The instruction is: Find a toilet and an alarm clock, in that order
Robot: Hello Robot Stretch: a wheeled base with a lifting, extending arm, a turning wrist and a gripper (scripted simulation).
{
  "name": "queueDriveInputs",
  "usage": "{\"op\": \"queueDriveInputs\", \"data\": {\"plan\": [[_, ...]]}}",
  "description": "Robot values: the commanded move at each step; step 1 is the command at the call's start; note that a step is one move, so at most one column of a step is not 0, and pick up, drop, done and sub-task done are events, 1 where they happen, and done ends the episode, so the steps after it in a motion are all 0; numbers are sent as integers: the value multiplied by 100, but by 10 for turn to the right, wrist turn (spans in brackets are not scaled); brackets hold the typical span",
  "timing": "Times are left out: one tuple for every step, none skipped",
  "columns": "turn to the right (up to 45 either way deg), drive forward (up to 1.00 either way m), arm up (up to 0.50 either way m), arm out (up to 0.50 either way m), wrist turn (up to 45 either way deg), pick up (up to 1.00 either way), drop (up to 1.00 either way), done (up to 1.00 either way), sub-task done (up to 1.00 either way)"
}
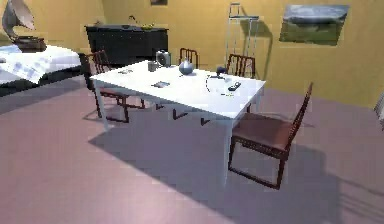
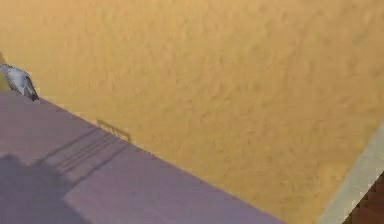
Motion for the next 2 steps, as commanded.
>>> {"op": "queueDriveInputs", "data": {"plan": [[360, 0, 0, 0, 0, 0, 0, 0, 0], [0, 15, 0, 0, 0, 0, 0, 0, 0]]}}
